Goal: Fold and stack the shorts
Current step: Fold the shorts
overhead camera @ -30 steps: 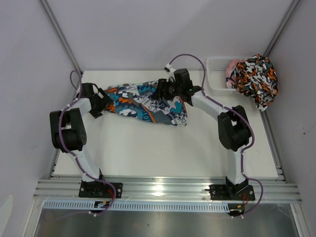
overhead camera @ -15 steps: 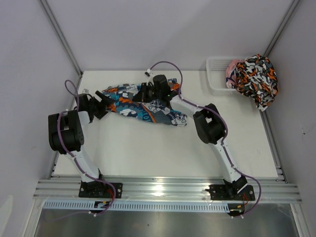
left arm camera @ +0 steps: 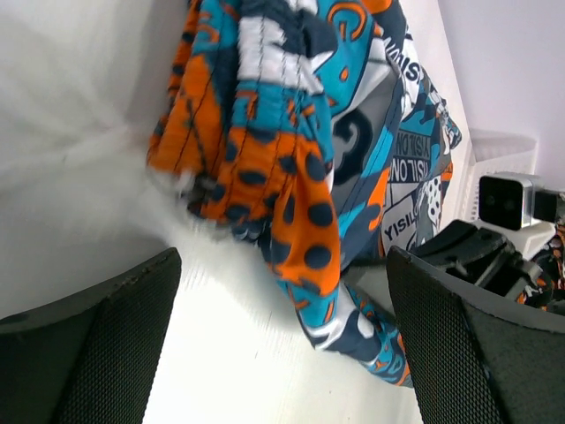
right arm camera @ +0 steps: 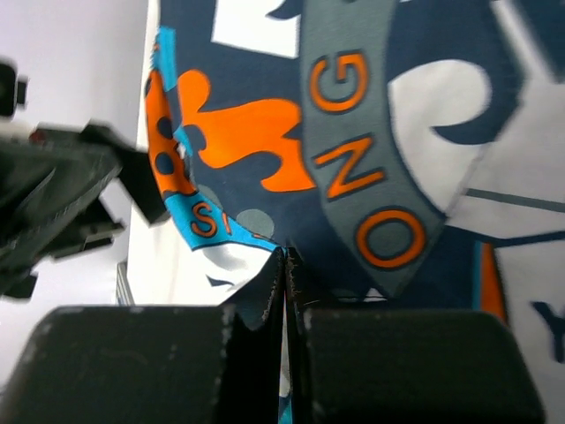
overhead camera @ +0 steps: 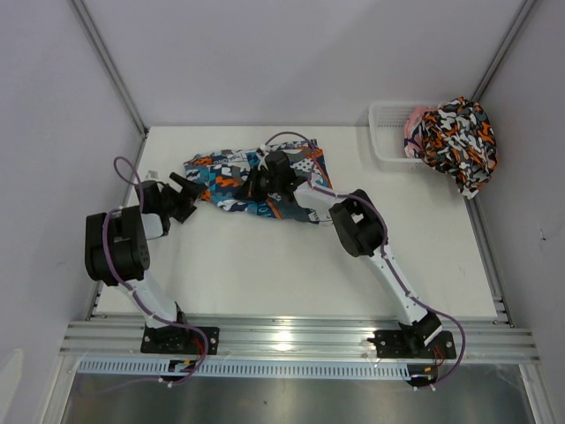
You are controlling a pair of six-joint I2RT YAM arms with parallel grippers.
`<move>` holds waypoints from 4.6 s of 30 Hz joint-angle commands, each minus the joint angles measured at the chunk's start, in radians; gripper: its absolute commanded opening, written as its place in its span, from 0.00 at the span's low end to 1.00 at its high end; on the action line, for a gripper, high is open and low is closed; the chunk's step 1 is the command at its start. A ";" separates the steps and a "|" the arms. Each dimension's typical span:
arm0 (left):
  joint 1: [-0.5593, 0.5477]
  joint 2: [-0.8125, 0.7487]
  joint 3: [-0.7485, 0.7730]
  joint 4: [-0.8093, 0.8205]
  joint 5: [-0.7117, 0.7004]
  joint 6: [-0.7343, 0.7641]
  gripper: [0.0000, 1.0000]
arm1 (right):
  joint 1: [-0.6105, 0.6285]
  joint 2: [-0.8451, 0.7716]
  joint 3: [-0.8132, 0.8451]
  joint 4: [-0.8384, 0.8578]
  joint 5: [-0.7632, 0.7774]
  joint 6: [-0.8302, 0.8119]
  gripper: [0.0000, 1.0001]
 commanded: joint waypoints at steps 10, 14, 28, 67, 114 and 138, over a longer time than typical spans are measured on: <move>0.005 -0.084 -0.219 0.313 -0.128 -0.176 0.99 | -0.008 -0.058 -0.060 0.016 0.073 0.045 0.00; -0.018 -0.052 -0.243 0.394 -0.174 -0.268 0.99 | -0.004 -0.065 -0.066 0.018 0.083 0.056 0.00; -0.119 -0.003 -0.211 0.358 -0.479 -0.377 0.99 | 0.007 -0.118 -0.149 0.048 0.086 0.081 0.00; -0.133 0.157 0.080 0.440 -0.231 -0.217 0.00 | 0.007 -0.178 -0.178 -0.045 0.079 0.044 0.00; -0.772 -0.779 -0.168 -0.153 -0.881 0.688 0.01 | 0.150 -0.457 -0.732 0.146 0.333 0.041 0.00; -1.118 -0.581 -0.038 -0.182 -1.088 0.871 0.00 | 0.090 -0.431 -0.676 0.223 0.106 0.075 0.00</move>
